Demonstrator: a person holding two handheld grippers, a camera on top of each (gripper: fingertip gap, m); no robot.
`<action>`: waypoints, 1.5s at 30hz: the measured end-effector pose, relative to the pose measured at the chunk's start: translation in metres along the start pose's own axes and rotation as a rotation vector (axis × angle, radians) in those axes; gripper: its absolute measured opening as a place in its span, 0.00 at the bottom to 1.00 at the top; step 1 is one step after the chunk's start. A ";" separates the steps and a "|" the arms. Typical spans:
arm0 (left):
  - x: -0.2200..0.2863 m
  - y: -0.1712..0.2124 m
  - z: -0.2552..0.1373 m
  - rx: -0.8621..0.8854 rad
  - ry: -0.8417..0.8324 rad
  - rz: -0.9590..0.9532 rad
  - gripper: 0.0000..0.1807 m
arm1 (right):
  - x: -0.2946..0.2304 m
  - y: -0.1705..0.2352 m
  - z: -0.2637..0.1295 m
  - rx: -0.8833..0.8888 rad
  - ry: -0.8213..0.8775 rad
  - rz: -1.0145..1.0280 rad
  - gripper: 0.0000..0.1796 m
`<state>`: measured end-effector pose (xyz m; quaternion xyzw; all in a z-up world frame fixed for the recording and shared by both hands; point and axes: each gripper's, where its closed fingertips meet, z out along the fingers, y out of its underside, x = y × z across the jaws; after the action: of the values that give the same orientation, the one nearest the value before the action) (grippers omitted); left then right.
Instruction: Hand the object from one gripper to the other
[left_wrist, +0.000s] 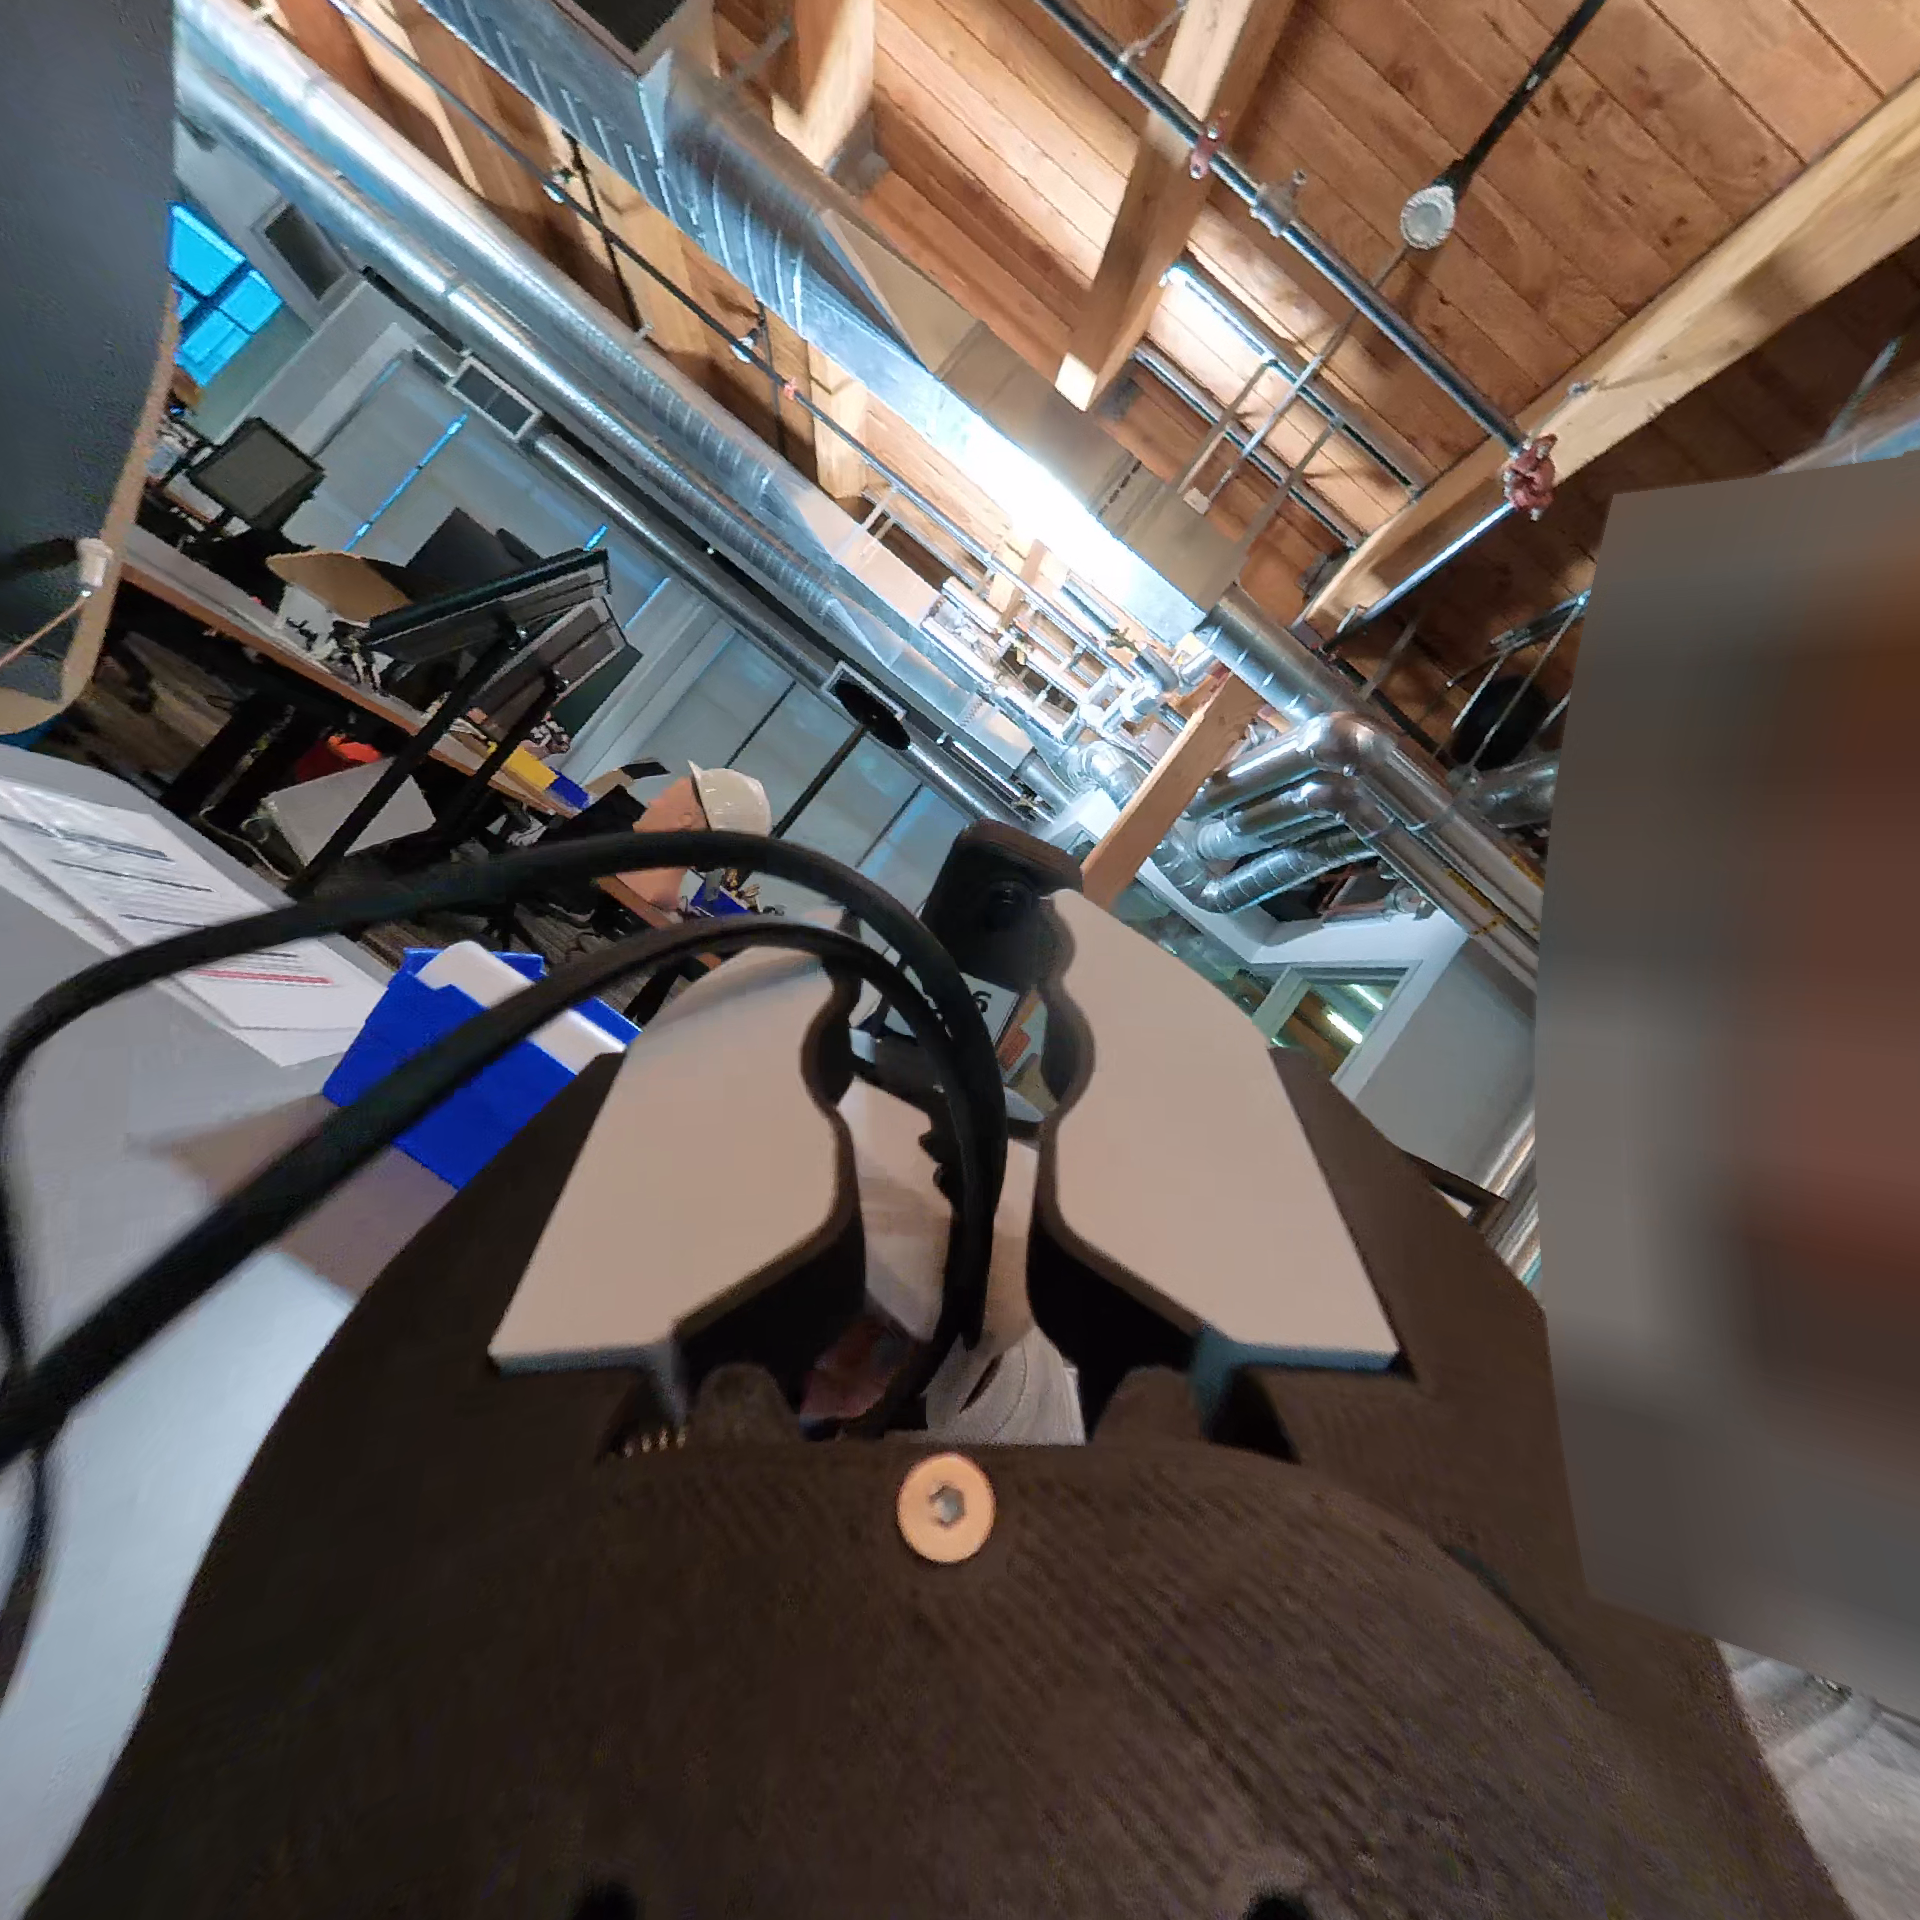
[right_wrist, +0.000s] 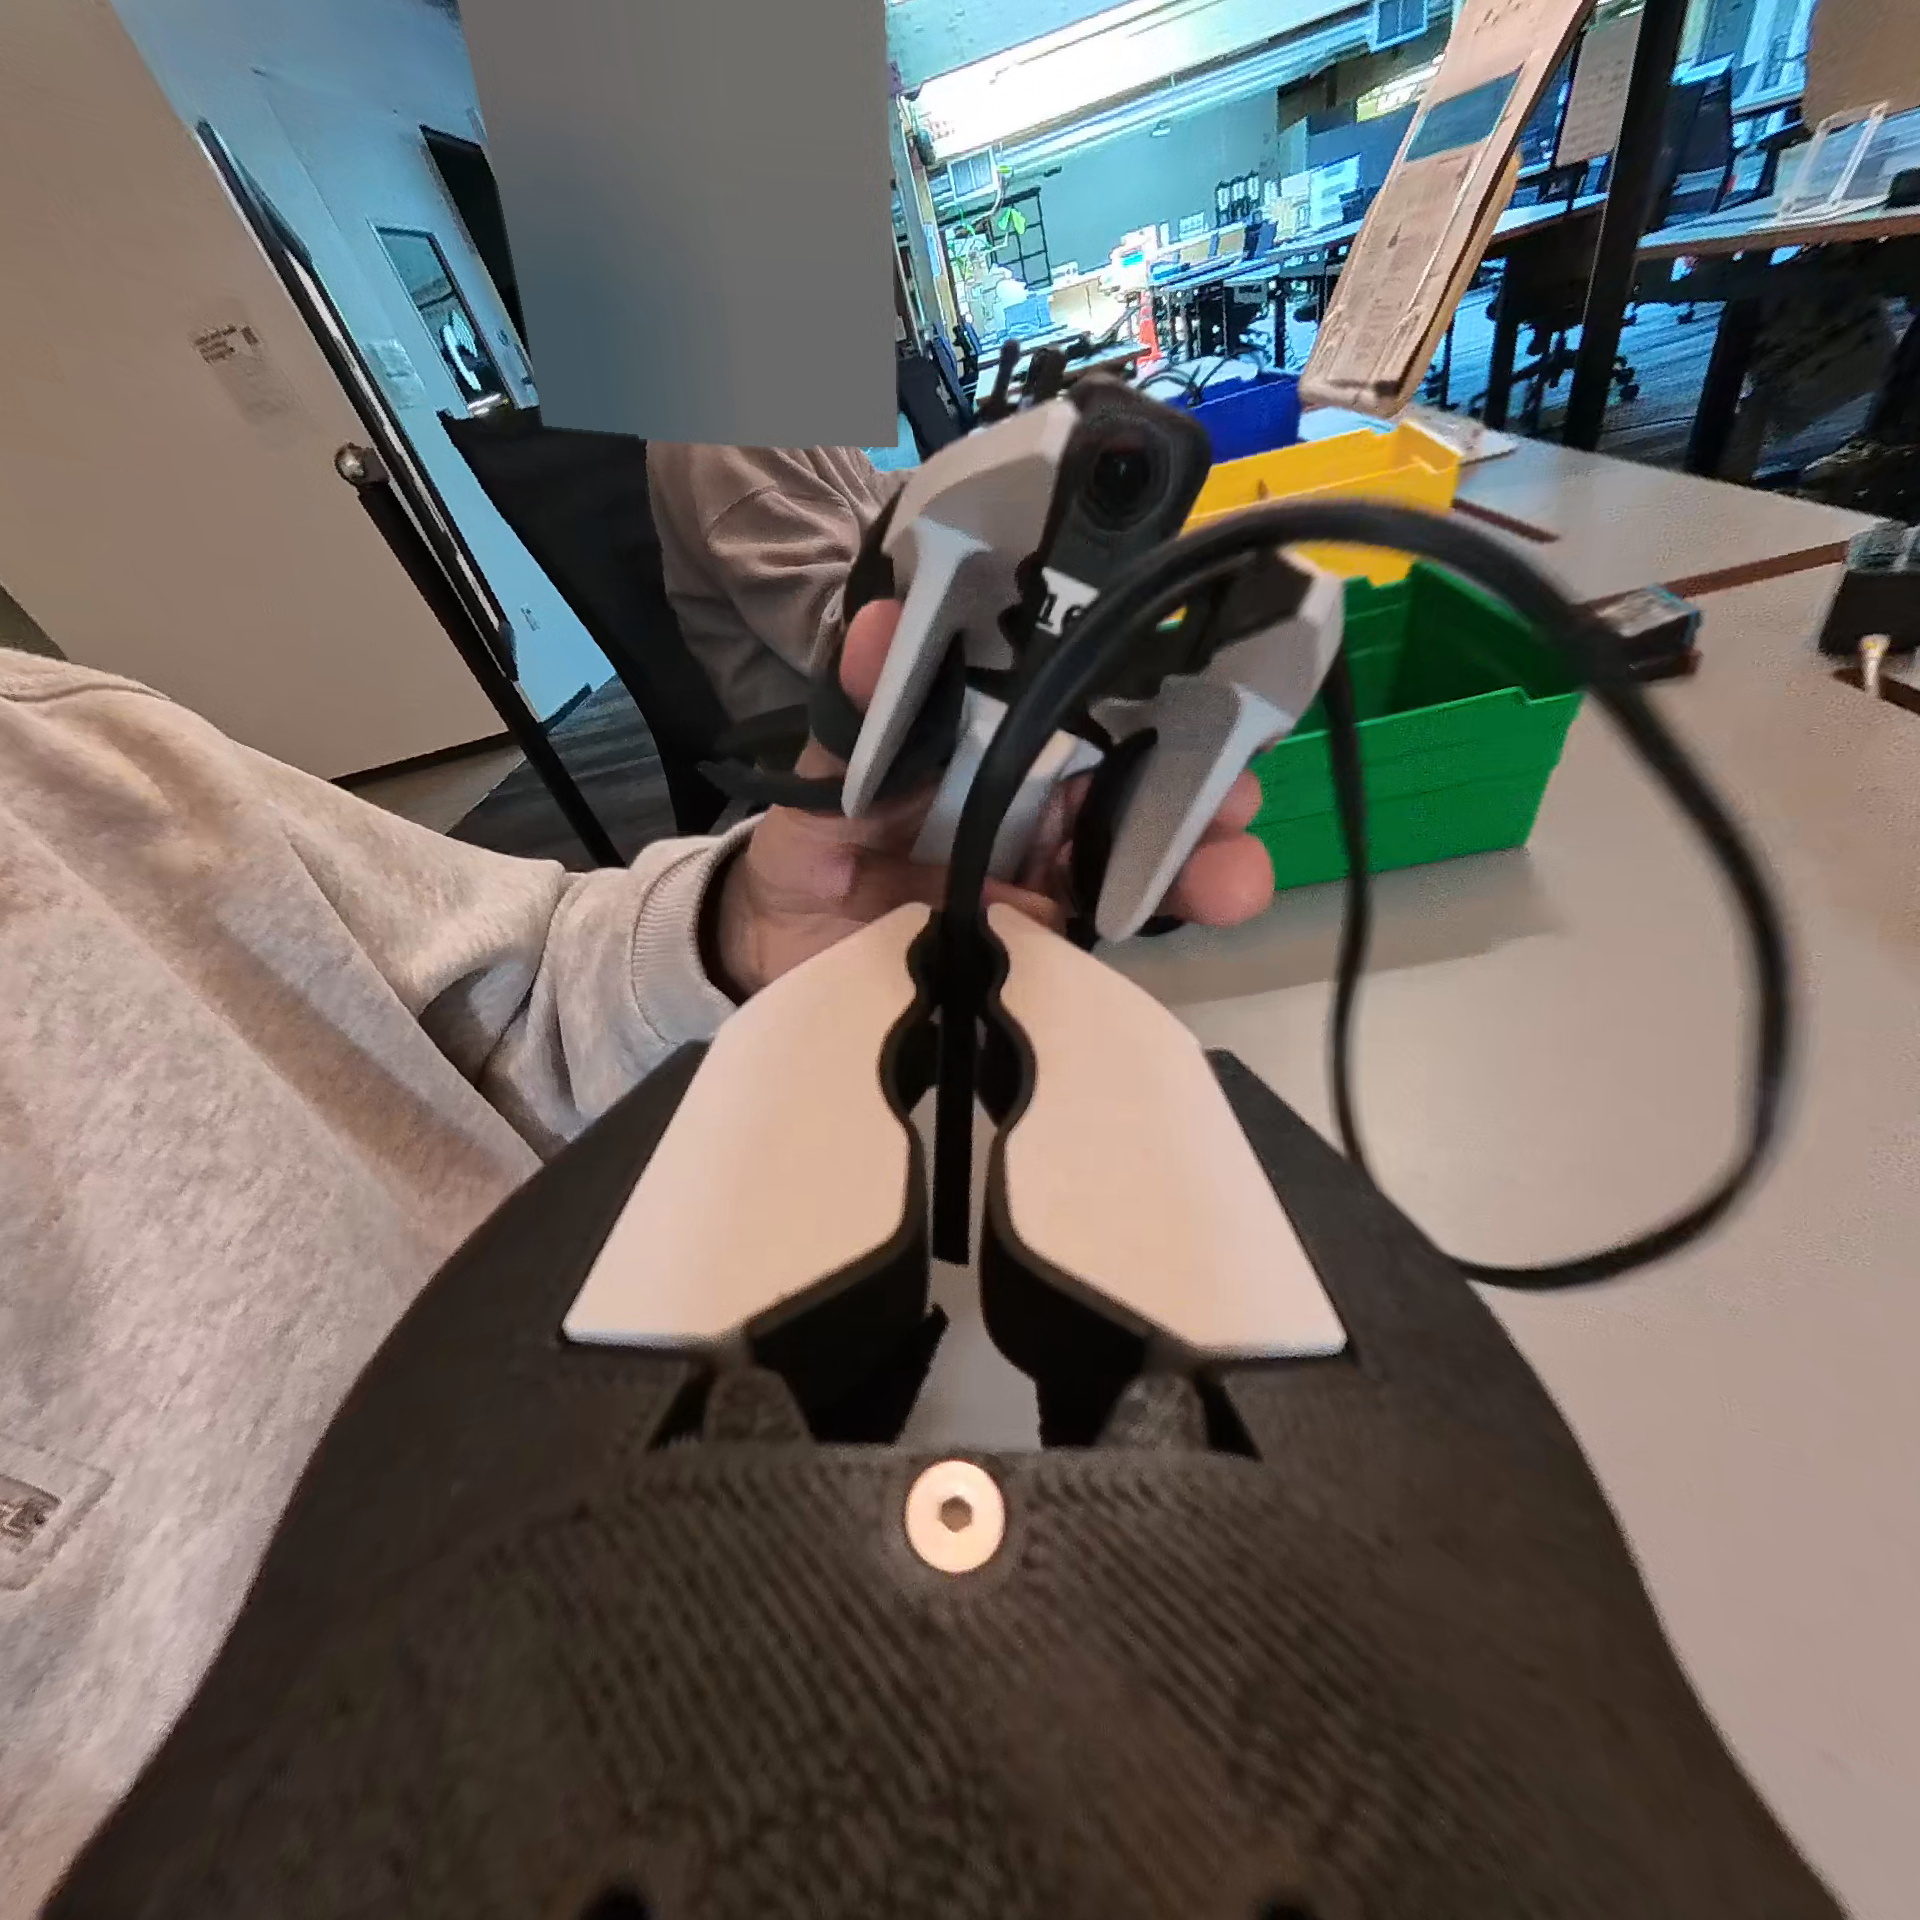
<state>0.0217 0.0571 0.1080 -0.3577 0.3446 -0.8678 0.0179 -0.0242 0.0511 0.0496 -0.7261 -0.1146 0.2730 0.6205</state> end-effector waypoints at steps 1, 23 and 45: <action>-0.002 -0.001 0.000 0.005 -0.010 -0.005 0.20 | 0.002 -0.003 -0.003 0.005 0.011 -0.001 0.03; -0.073 0.141 0.010 -0.349 -0.078 -0.084 0.24 | 0.073 -0.100 -0.347 0.099 1.018 -0.136 0.03; -0.101 0.170 -0.009 -0.418 -0.106 -0.124 0.21 | 0.086 -0.063 -0.448 0.085 1.318 0.067 0.20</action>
<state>0.0546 -0.0394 -0.0617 -0.4190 0.4930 -0.7569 -0.0920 0.2990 -0.2685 0.1250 -0.7192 0.3226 -0.2051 0.5802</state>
